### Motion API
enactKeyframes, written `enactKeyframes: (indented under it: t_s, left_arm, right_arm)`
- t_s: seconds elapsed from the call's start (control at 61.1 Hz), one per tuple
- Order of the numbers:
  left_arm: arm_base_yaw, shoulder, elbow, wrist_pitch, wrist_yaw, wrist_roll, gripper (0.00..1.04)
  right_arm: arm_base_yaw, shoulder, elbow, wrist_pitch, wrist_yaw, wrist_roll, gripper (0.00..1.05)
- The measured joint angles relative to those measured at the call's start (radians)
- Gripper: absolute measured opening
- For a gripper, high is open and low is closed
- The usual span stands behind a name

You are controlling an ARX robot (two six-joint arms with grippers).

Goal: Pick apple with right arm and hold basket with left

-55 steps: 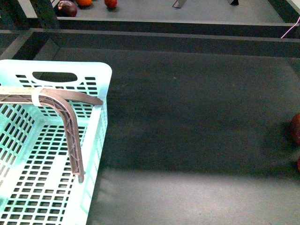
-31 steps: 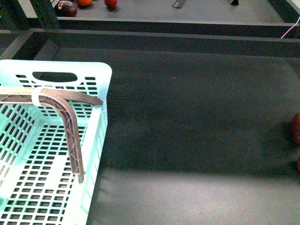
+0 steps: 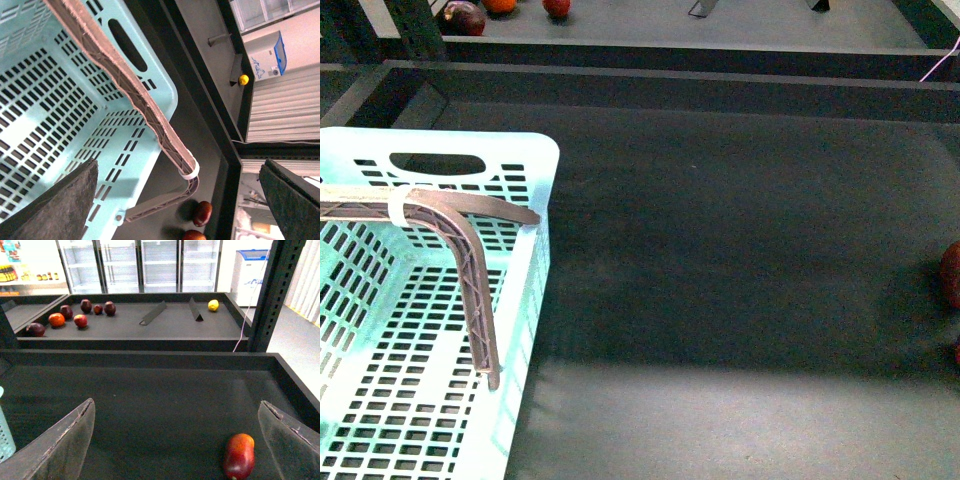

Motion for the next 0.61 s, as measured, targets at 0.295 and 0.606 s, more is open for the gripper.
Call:
enactKeyframes:
  t_s: [0.295, 0.606]
  left_arm:
    - [0.008, 0.425, 0.079, 0.267, 0.007, -0.225, 0.98]
    - [0.033, 0.841, 0.200, 0.412, -0.021, -0.270, 0.98]
  right_arm:
    - [0.000, 0.000, 0.000, 0.000, 0.000, 0.000, 0.96]
    - [0.000, 0.000, 0.000, 0.000, 0.000, 0.000, 0.96]
